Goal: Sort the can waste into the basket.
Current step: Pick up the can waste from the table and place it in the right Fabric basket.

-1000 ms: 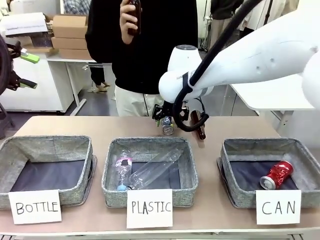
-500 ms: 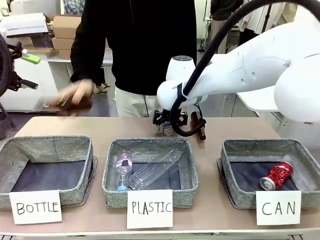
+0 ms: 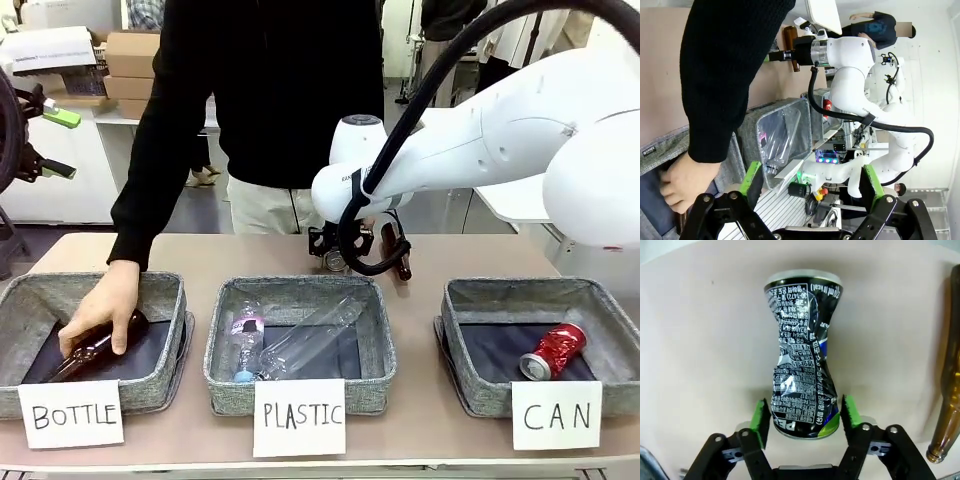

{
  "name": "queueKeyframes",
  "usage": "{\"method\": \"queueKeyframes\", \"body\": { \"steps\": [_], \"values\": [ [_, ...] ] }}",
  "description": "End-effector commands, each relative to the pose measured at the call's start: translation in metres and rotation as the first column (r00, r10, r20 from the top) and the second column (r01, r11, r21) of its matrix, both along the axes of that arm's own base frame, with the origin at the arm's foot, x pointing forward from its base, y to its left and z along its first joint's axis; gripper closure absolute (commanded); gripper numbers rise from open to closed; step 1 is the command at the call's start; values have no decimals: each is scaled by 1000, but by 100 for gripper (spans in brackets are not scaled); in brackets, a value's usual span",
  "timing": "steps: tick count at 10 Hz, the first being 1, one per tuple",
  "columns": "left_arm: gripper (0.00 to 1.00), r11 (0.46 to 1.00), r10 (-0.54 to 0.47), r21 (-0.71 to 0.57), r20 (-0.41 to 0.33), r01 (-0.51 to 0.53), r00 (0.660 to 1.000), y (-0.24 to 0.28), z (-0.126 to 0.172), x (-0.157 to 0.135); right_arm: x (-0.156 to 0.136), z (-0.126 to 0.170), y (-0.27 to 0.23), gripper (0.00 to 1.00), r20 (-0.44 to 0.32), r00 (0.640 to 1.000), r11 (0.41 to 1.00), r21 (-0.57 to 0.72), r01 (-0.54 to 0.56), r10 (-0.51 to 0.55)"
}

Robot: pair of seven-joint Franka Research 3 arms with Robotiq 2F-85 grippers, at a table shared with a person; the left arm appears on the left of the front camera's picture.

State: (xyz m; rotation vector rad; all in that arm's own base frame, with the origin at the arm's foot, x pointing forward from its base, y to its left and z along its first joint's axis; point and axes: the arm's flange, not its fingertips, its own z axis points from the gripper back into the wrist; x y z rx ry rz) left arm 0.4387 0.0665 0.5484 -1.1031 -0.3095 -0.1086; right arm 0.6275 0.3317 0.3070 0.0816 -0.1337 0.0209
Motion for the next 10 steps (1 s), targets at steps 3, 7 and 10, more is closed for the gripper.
{"method": "queueKeyframes", "body": {
  "steps": [3, 7, 10],
  "values": [
    [0, 1000, -3, 8, -15, 3, 1000, -1, 3, -3, 4, 4, 4, 100, -7, 1000, 1000, -24, 8, -8],
    [0, 1000, -3, 8, -15, 3, 1000, -1, 3, -3, 3, 10, 1, 100, -21, 1000, 1000, 0, 7, -7],
    [0, 1000, -3, 8, -15, 3, 1000, -1, 3, -3, -48, 108, -40, 100, -35, 983, 982, 60, -179, 182]
  ]
}}
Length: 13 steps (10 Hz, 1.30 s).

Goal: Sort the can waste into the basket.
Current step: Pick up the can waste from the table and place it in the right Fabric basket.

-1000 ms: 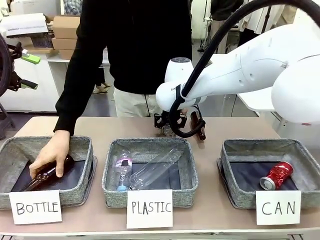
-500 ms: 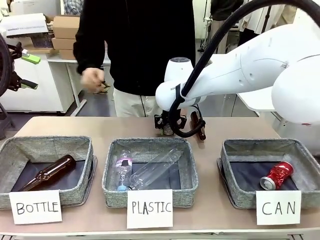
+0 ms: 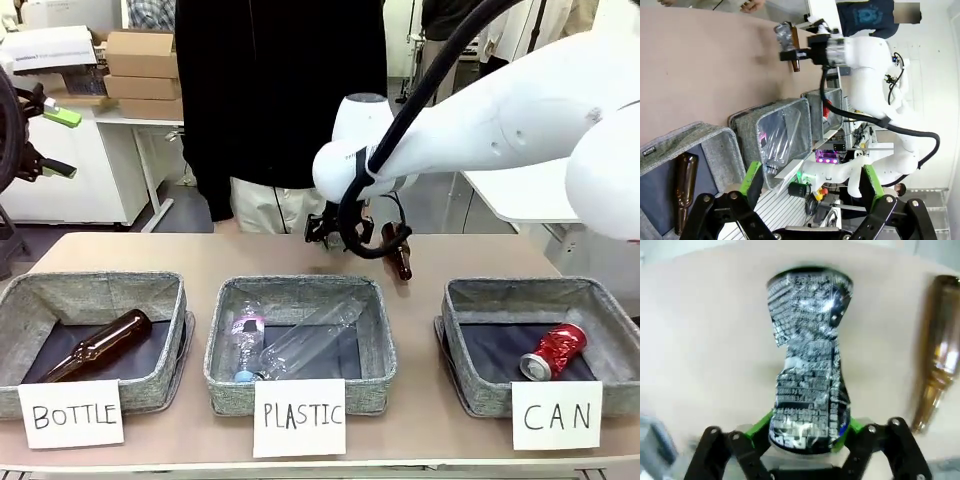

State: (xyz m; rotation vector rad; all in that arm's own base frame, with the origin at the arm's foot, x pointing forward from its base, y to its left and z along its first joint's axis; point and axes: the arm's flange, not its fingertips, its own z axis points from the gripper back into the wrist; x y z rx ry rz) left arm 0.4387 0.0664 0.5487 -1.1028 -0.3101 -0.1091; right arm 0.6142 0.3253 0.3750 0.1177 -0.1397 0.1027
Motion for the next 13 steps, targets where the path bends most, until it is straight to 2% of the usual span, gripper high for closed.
{"method": "queueKeyframes", "body": {
  "steps": [1, 2, 4, 5, 6, 7, 9, 11, 13],
  "values": [
    [0, 1000, -3, 8, -16, 3, 1000, -1, 2, -3, -65, 79, -68, 100, -105, 979, 984, 52, -168, 172],
    [0, 1000, -3, 8, -16, 3, 1000, -1, 2, -3, -104, 110, -110, 100, -148, 960, 971, 64, -229, 236],
    [0, 1000, -3, 8, -16, 3, 1000, -1, 2, -3, -174, 133, -173, 100, -141, 944, 954, 74, -290, 298],
    [0, 1000, -3, 8, -16, 3, 1000, -1, 2, -3, -205, 132, -203, 100, -114, 956, 962, 53, -267, 271],
    [0, 1000, -3, 8, -16, 3, 1000, -1, 2, -3, -234, 126, -233, 100, -128, 966, 972, 96, -215, 226],
    [0, 1000, -3, 8, -16, 3, 1000, -1, 2, -3, -245, 120, -250, 100, -117, 983, 987, 100, -129, 140],
    [0, 1000, -3, 8, -16, 3, 1000, -1, 2, -3, -240, 113, -247, 100, -62, 983, 975, 152, -159, 170],
    [0, 1000, -3, 8, -16, 3, 1000, -1, 2, -3, -222, 117, -232, 100, -6, 981, 965, 182, -190, 194],
    [0, 1000, -3, 8, -16, 3, 1000, -1, 2, -3, -191, 116, -189, 100, 32, 976, 963, 159, -220, 217]
  ]
}}
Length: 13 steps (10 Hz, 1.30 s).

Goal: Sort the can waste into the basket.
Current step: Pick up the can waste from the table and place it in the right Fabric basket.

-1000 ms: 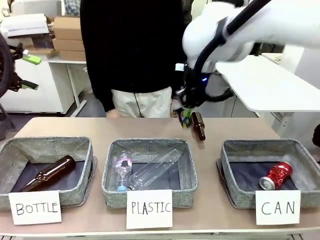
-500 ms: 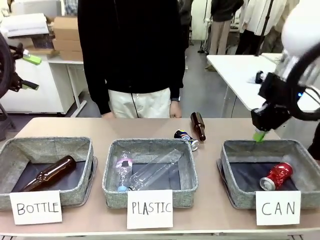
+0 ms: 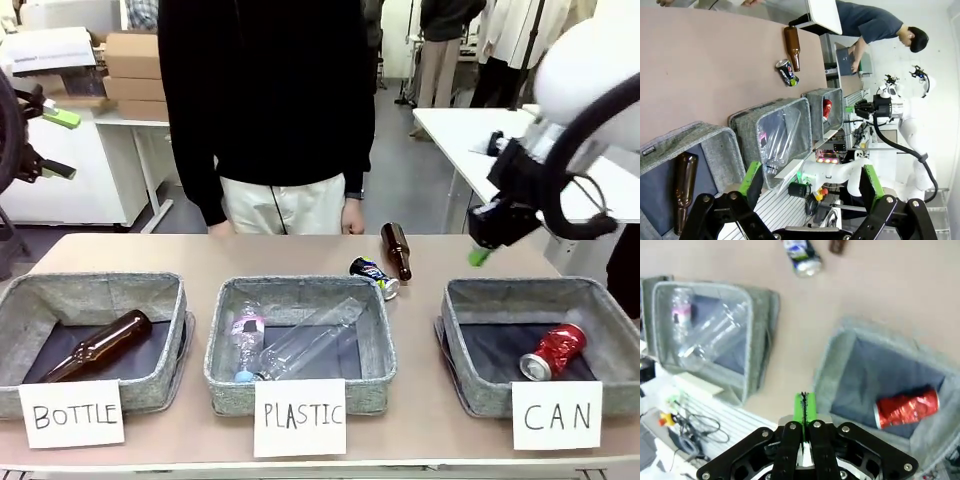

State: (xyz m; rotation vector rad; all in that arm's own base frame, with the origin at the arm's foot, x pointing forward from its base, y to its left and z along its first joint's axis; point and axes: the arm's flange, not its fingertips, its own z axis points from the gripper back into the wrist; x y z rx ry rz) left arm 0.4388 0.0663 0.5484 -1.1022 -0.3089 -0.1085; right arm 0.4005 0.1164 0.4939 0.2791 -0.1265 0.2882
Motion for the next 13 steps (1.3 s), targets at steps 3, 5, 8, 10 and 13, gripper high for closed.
{"method": "queueKeyframes", "body": {
  "steps": [3, 5, 8, 10, 13],
  "values": [
    [0, 1000, -3, 7, -15, 3, 1000, -1, 3, -3, 90, -30, 95, 0, 94, 993, 998, 11, -66, 65],
    [0, 1000, -3, 7, -15, 3, 1000, -1, 3, -3, 128, -64, 121, 0, 106, 993, 997, -62, -43, 50],
    [0, 1000, -3, 7, -15, 3, 1000, -1, 3, -3, 164, -109, 141, 1, 96, 993, 990, -129, -57, 69],
    [0, 1000, -3, 7, -15, 3, 1000, -1, 3, -3, 178, -135, 145, 0, -4, 994, 982, -158, -108, 109],
    [0, 1000, -3, 7, -15, 3, 1000, -1, 3, -3, 183, -161, 147, 0, -61, 994, 978, -183, -105, 95]
  ]
}}
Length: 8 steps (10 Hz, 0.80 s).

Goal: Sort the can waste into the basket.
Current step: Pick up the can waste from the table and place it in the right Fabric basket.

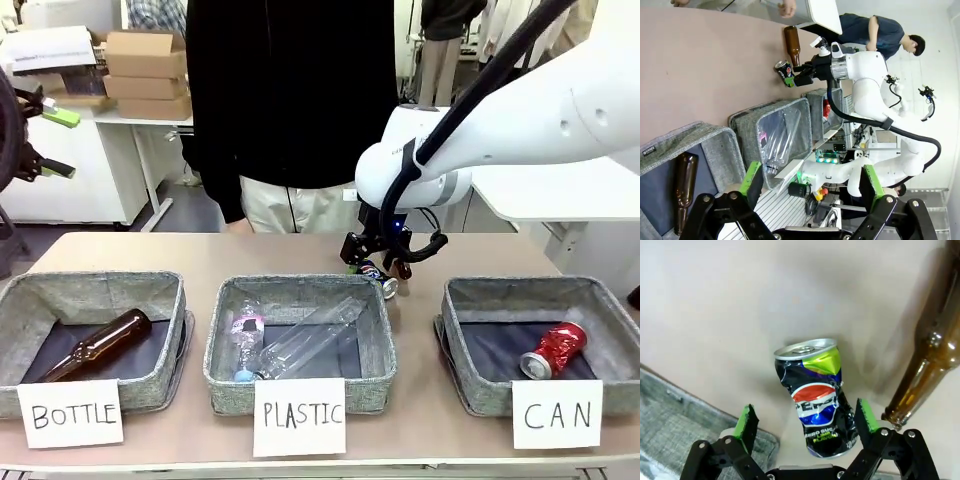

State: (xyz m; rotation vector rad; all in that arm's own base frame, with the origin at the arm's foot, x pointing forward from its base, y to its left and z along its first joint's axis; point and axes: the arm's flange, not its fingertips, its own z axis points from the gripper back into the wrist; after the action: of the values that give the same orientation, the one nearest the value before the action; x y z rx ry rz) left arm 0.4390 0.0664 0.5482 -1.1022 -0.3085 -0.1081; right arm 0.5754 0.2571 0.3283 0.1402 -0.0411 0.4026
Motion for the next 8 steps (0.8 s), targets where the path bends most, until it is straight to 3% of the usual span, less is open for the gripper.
{"method": "queueKeyframes", "body": {
  "steps": [1, 4, 7, 8],
  "values": [
    [0, 1000, -3, 7, -14, 3, 1000, -1, 3, -3, 9, -4, 9, 0, -17, 1000, 999, -48, 11, -12],
    [0, 1000, -3, 7, -14, 3, 1000, -1, 3, -3, 14, -22, 12, 0, -30, 999, 993, -115, 42, -45],
    [0, 1000, -3, 7, -14, 3, 1000, -1, 3, -3, 13, -29, 17, 87, -52, 998, 989, -143, 38, -46],
    [0, 1000, -3, 7, -14, 3, 1000, -1, 3, -3, 13, -29, 17, 100, -52, 998, 989, -146, 38, -46]
  ]
}}
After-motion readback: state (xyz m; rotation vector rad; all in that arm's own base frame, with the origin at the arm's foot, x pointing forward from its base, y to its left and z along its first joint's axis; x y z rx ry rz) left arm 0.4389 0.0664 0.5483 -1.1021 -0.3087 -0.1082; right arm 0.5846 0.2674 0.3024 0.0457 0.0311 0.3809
